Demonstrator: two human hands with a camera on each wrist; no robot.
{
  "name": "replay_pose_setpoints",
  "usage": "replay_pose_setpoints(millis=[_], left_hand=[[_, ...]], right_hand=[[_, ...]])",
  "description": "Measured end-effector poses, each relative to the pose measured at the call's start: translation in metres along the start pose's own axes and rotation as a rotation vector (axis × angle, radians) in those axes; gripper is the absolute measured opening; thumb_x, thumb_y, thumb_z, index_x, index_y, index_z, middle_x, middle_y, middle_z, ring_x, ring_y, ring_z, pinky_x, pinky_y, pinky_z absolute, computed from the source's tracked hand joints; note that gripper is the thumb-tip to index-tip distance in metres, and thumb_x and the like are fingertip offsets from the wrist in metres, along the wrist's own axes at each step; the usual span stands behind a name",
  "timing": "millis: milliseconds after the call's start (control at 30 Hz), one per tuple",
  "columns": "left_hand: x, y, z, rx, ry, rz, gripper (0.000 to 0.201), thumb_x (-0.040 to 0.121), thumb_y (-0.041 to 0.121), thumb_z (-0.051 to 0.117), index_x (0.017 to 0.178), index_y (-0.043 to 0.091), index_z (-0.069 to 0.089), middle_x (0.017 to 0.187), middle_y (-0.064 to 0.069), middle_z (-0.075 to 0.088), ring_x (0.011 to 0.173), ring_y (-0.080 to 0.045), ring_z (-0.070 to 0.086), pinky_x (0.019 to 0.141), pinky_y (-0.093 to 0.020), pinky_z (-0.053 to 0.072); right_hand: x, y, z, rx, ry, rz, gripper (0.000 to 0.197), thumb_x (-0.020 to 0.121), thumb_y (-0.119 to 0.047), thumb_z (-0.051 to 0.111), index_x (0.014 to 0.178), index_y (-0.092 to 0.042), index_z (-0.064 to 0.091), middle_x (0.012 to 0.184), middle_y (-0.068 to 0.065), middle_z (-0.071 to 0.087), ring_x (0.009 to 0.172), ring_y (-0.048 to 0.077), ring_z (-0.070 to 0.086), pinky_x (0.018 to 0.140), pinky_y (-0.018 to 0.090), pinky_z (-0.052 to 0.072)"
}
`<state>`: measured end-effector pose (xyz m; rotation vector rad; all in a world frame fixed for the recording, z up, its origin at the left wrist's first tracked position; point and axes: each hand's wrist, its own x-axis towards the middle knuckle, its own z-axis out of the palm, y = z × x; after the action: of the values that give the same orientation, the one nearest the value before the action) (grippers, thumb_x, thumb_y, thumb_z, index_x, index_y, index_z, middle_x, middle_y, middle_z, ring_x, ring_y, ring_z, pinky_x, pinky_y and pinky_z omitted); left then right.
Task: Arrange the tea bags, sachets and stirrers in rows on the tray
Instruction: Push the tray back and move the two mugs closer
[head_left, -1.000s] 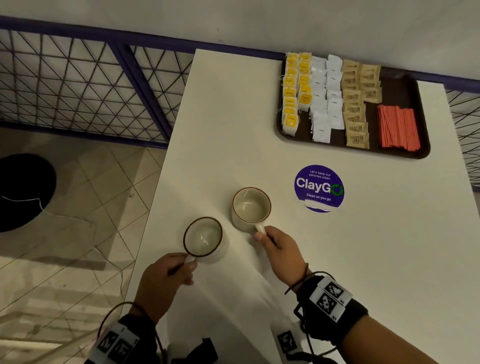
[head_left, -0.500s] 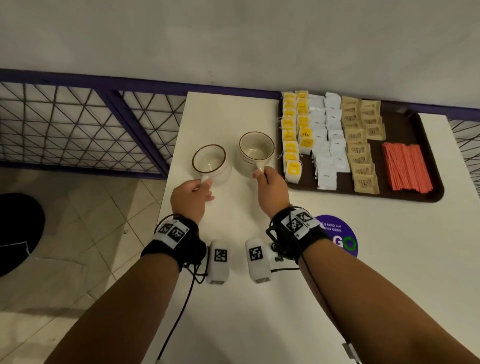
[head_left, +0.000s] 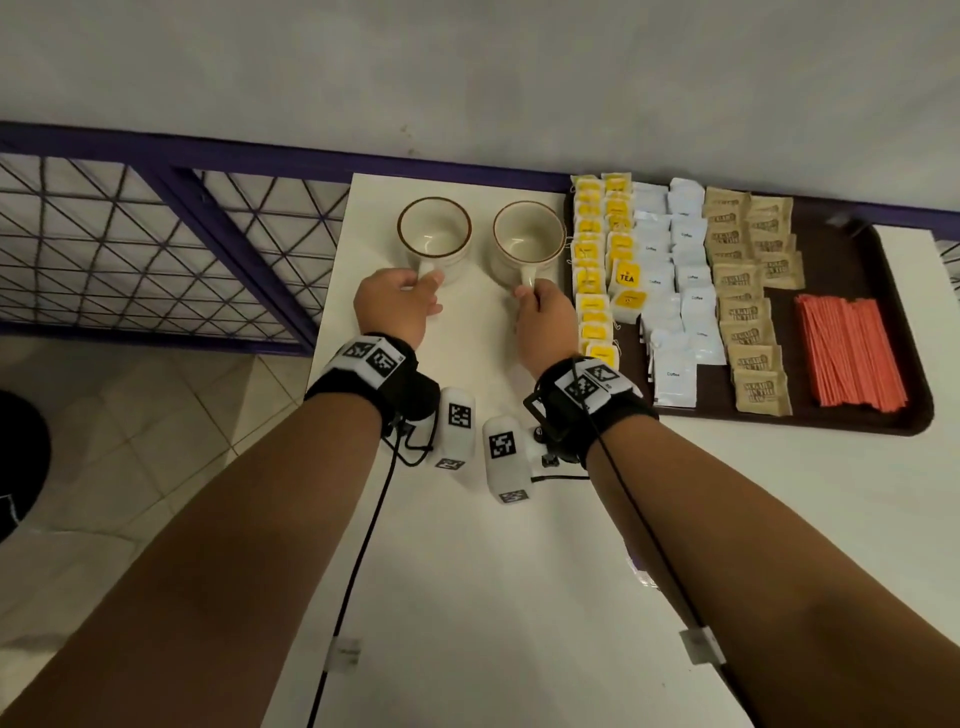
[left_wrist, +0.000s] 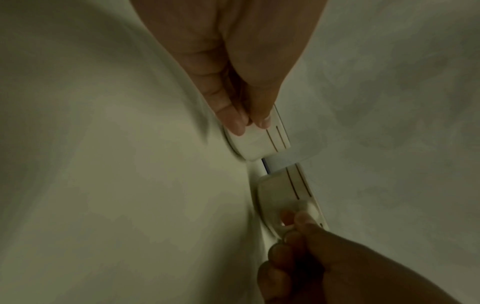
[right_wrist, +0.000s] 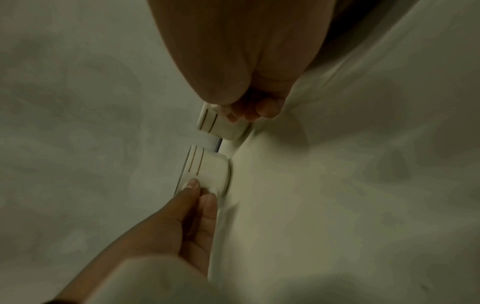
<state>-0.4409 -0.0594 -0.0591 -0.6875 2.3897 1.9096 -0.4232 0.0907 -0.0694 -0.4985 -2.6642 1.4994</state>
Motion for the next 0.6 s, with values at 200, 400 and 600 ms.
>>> replay_pose_setpoints(millis=[200,400,600], left_hand=[[0.010,0.005,0.009,-0.001,-0.015,0.011,0.022,0.084,0.026,0.068,0.091,0.005,0.067,0.072,-0.005,0.065,0.059,-0.010,0.065,0.067,-0.024,0.053],[0.015,0.006,0.008,0.004,-0.030,0.033,0.013,0.084,0.024,0.068,0.081,0.013,0.063,0.069,-0.004,0.063,0.061,-0.016,0.066,0.069,-0.028,0.053],[0.007,-0.002,-0.002,0.037,-0.009,0.068,0.033,0.080,0.031,0.071,0.105,0.010,0.065,0.102,-0.005,0.064,0.071,-0.016,0.066,0.063,-0.026,0.057]], right_hand=[[0.021,-0.003,0.001,-0.056,-0.016,0.011,0.019,0.097,-0.012,0.038,0.086,-0.003,0.050,0.073,0.006,0.050,0.074,0.022,0.047,0.063,0.025,0.029],[0.033,-0.001,-0.001,-0.062,-0.022,0.011,0.026,0.097,-0.011,0.036,0.099,0.006,0.055,0.085,0.011,0.052,0.079,0.021,0.047,0.066,0.026,0.031],[0.027,-0.001,-0.008,0.101,-0.038,0.106,0.033,0.090,-0.028,0.056,0.114,-0.005,0.049,0.088,0.008,0.055,0.079,0.023,0.053,0.071,0.032,0.044]])
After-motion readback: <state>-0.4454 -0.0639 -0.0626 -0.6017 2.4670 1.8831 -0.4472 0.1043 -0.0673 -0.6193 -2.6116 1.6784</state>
